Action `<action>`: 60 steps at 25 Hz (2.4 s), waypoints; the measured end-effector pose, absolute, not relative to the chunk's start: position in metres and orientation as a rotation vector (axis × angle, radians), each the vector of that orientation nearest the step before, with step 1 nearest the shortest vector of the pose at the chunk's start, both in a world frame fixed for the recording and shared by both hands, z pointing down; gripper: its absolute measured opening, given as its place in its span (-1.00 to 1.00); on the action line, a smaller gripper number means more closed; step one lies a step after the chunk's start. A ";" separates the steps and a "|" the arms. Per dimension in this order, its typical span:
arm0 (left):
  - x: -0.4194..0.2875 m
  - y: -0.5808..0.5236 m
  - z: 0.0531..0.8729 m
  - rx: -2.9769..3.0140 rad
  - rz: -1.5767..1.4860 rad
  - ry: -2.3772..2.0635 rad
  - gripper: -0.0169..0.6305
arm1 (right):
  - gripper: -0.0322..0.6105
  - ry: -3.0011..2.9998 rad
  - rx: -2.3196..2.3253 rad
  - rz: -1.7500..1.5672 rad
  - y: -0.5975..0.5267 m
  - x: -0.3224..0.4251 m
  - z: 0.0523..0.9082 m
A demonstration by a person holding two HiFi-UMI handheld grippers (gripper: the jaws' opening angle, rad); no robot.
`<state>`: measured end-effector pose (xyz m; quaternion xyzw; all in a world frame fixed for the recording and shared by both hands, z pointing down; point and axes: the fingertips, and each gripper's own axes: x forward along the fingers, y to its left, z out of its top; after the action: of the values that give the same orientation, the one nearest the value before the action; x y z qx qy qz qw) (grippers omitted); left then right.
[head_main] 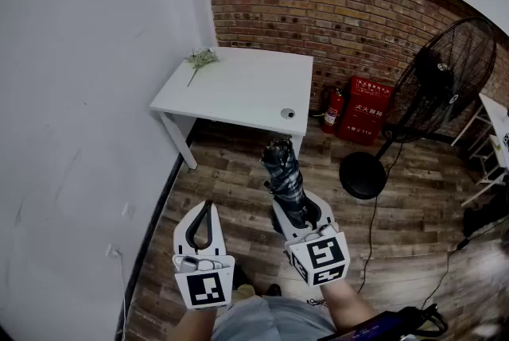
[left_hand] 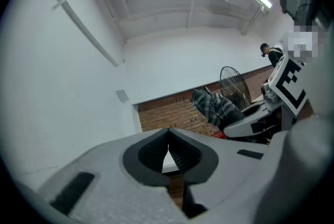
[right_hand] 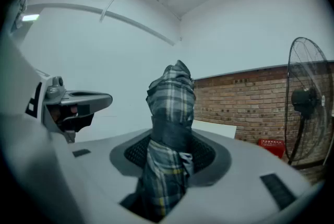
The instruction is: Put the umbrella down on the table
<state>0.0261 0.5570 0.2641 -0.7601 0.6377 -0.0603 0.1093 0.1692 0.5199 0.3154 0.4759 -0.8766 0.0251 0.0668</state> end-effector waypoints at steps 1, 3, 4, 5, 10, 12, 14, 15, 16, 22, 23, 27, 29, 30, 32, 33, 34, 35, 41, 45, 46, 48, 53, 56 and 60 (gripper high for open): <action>0.026 0.557 0.265 -2.236 -0.177 1.875 -0.92 | -0.35 -2.641 1.436 0.075 0.520 0.170 0.316; 0.026 0.557 0.266 -2.237 -0.177 1.876 -0.92 | -0.35 -2.640 1.438 0.072 0.520 0.170 0.317; 0.026 0.557 0.267 -2.237 -0.178 1.878 -0.92 | -0.35 -2.641 1.439 0.071 0.520 0.171 0.318; 0.025 0.557 0.269 -2.236 -0.179 1.880 -0.92 | -0.35 -2.643 1.439 0.072 0.520 0.171 0.318; 0.020 0.553 0.279 -2.226 -0.201 1.885 -0.92 | -0.35 -2.651 1.434 0.087 0.516 0.170 0.324; 0.021 0.550 0.284 -2.229 -0.214 1.887 -0.92 | -0.35 -2.646 1.434 0.089 0.513 0.172 0.328; 0.021 0.544 0.287 -2.236 -0.221 1.894 -0.92 | -0.35 -2.642 1.442 0.099 0.505 0.174 0.330; 0.019 0.540 0.289 -2.238 -0.222 1.900 -0.92 | -0.35 -2.641 1.446 0.102 0.501 0.174 0.331; 0.016 0.535 0.290 -2.239 -0.223 1.907 -0.92 | -0.35 -2.638 1.447 0.102 0.495 0.172 0.332; -0.014 0.479 0.303 -2.247 -0.240 1.945 -0.92 | -0.34 -2.602 1.448 0.109 0.444 0.154 0.344; -0.020 0.467 0.304 -2.245 -0.239 1.948 -0.92 | -0.34 -2.596 1.452 0.106 0.434 0.151 0.346; -0.043 0.416 0.306 -2.236 -0.247 1.942 -0.92 | -0.34 -2.575 1.469 0.105 0.388 0.135 0.352; -0.053 0.392 0.307 -2.244 -0.246 1.934 -0.92 | -0.34 -2.561 1.473 0.113 0.367 0.126 0.354; -0.058 0.381 0.306 -2.249 -0.244 1.928 -0.92 | -0.34 -2.555 1.476 0.113 0.357 0.121 0.353; -0.067 0.359 0.303 -2.259 -0.238 1.917 -0.92 | -0.34 -2.548 1.488 0.107 0.337 0.111 0.349; -0.072 0.348 0.302 -2.263 -0.233 1.913 -0.92 | -0.34 -2.545 1.495 0.102 0.327 0.107 0.347; -0.077 0.339 0.300 -2.266 -0.227 1.910 -0.92 | -0.34 -2.542 1.501 0.099 0.318 0.102 0.346; -0.082 0.330 0.299 -2.268 -0.222 1.908 -0.92 | -0.34 -2.538 1.507 0.098 0.309 0.098 0.345; -0.105 0.280 0.288 -2.265 -0.203 1.866 -0.92 | -0.34 -2.542 1.537 0.066 0.260 0.071 0.334; -0.115 0.257 0.283 -2.261 -0.194 1.833 -0.92 | -0.34 -2.548 1.553 0.035 0.237 0.057 0.327; -0.117 0.252 0.281 -2.260 -0.188 1.828 -0.92 | -0.34 -2.549 1.559 0.030 0.232 0.055 0.325; -0.119 0.244 0.280 -2.261 -0.177 1.819 -0.92 | -0.34 -2.544 1.571 0.023 0.224 0.052 0.323; -0.122 0.229 0.284 -2.280 -0.166 1.823 -0.92 | -0.34 -2.534 1.594 0.007 0.209 0.052 0.318; -0.117 0.221 0.288 -2.287 -0.174 1.813 -0.92 | -0.34 -2.524 1.600 0.010 0.202 0.057 0.320; -0.111 0.206 0.294 -2.300 -0.189 1.804 -0.92 | -0.34 -2.516 1.603 0.011 0.189 0.061 0.322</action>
<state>-0.1114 0.2059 0.2938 -0.7809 0.6123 -0.0641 0.1059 0.0613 0.1885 0.3224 0.5355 -0.8408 0.0037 0.0790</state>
